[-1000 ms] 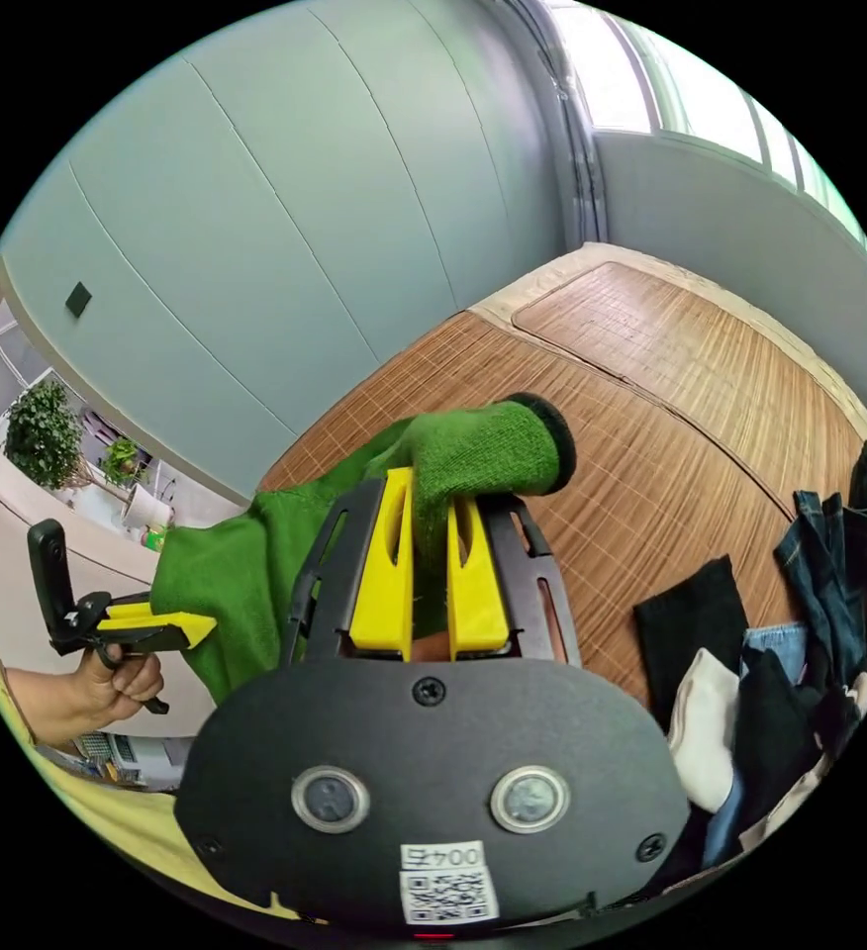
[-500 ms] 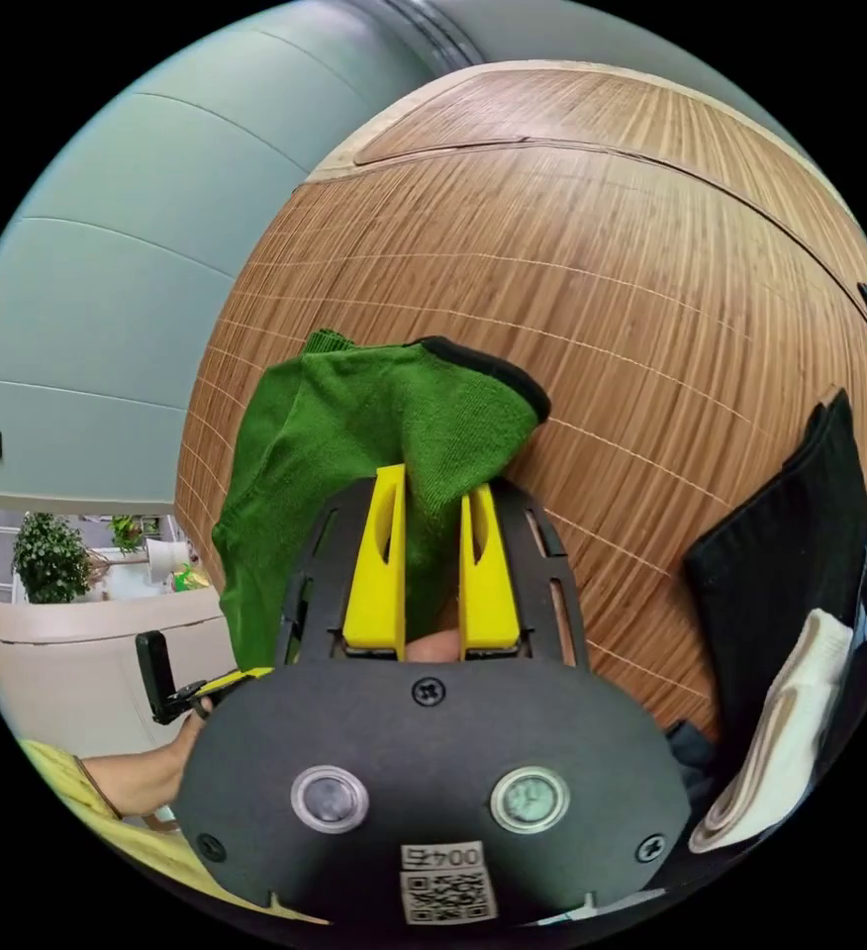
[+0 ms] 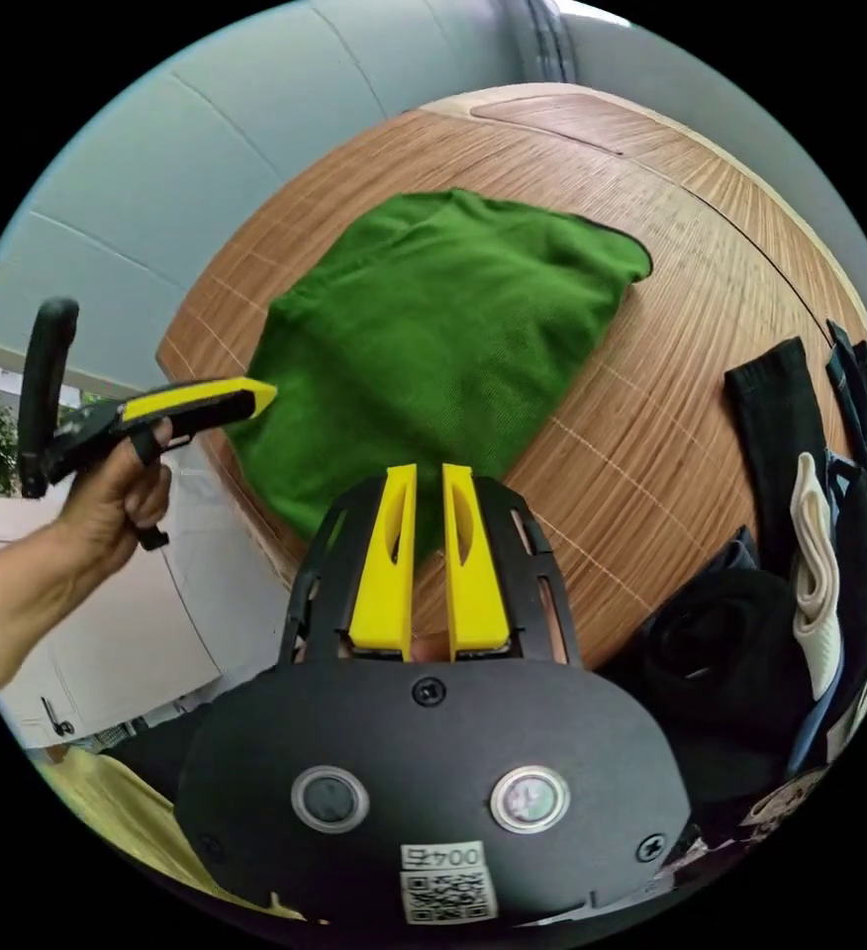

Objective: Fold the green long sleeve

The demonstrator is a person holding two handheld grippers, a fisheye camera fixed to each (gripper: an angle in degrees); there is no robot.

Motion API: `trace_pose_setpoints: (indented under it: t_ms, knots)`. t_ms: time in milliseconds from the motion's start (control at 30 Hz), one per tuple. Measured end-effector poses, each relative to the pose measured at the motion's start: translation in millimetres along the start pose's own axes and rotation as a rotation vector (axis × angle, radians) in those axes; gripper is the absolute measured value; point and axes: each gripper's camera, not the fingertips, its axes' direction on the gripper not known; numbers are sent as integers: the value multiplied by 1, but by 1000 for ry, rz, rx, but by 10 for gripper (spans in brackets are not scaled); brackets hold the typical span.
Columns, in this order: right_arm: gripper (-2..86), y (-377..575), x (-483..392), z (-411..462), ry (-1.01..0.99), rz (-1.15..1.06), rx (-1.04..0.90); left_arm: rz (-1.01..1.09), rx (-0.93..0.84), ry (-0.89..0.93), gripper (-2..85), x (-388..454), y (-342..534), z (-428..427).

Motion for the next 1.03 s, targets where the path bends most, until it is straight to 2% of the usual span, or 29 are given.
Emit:
trace_pose_setpoints:
  t_ms: [67, 233, 300, 367, 400, 500, 567, 667, 800, 867, 933, 1033]
  knots:
    - [43, 4, -24, 34, 111, -70, -89, 136, -80, -116, 0, 26, -8, 19]
    - [21, 4, -38, 50, 191, -86, -99, 343, -22, -313, 0, 84, -1, 23]
    - [7, -3, -30, 42, 151, -54, -138, 306, -69, -253, 0, 85, -13, 18]
    - [2, 0, -15, -4, 80, 21, 3, 195, -187, -69, 0, 75, -40, 6]
    - [1, 4, -11, -21, 62, 41, 58, 175, -192, -20, 0, 73, -45, 0]
    - [19, 30, 21, -116, 44, 186, 265, 118, -40, 145, 0, 87, -62, -58]
    - [38, 73, 60, -198, 102, 333, 427, 176, 39, 232, 1, 122, -66, -107]
    - [60, 148, 131, -291, 236, 557, 561, 266, 86, 338, 3, 177, -60, -159]
    - [91, 264, 237, -380, 402, 893, 626, 350, 106, 400, 8, 253, -48, -195]
    - [98, 353, 304, -424, 456, 1124, 662, 377, 110, 441, 18, 305, -42, -206]
    - [104, 410, 346, -449, 516, 1246, 671, 411, 122, 440, 28, 350, -39, -212]
    - [132, 492, 420, -476, 466, 1402, 709, 488, 145, 423, 47, 430, -34, -216]
